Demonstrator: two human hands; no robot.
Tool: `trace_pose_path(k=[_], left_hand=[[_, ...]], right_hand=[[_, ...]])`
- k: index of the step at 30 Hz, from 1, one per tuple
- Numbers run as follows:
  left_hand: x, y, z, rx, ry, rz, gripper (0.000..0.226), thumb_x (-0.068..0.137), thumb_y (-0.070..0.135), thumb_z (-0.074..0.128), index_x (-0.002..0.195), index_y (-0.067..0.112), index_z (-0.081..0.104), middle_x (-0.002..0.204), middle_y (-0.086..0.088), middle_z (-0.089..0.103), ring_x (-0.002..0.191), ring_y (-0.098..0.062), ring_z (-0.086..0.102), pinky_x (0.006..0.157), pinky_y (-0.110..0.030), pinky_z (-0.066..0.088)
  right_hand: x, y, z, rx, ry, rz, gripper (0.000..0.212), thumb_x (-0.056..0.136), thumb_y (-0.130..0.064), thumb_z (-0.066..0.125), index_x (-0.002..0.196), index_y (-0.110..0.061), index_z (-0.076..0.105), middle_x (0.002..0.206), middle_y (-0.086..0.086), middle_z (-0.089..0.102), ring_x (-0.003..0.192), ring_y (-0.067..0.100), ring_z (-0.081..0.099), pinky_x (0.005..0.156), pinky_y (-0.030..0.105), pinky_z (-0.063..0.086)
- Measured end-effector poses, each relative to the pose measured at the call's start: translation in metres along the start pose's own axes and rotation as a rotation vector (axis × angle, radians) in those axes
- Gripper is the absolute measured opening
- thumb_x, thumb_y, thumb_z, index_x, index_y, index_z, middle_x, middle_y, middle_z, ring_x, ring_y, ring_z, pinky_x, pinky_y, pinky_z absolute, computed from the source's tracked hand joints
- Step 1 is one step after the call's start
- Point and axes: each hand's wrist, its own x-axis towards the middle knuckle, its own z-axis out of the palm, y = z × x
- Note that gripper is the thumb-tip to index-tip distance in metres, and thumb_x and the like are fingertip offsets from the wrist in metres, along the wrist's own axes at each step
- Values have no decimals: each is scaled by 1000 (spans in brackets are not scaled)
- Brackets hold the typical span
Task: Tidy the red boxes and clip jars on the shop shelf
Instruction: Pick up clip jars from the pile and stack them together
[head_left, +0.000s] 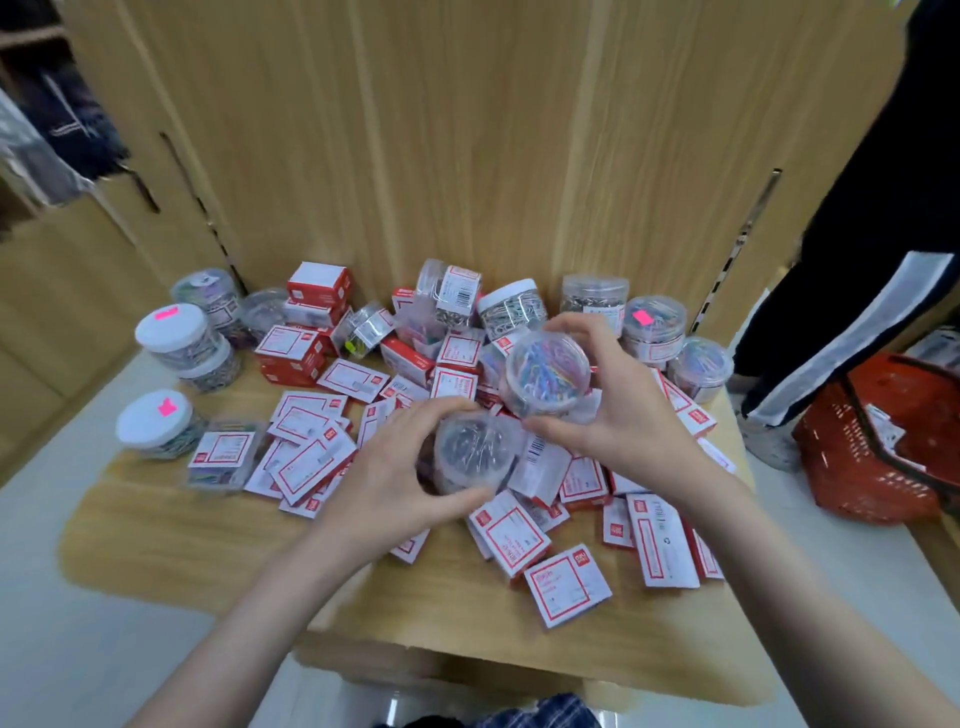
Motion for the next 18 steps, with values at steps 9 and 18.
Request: trace_pose_path(k=[9,18], left_hand=[[-8,-61,-74,-258,368,-252,57,62,47,75,113,39,51,116,14,60,102,5,57,82,-17,47],[-1,-111,-138,-160,426,-296,60,71,37,76,125,32,50,114,10,63,105,-8,60,93,-34,48]], right_hand=[[36,-40,37,32,19,-44,67,63,-18,84,113,-29,41,111,-17,49,104,6,54,93,26,43],[101,-77,118,38,27,26,60,61,-27,84,110,-26,48,102,-20,58,93,-6,57,84,18,46]])
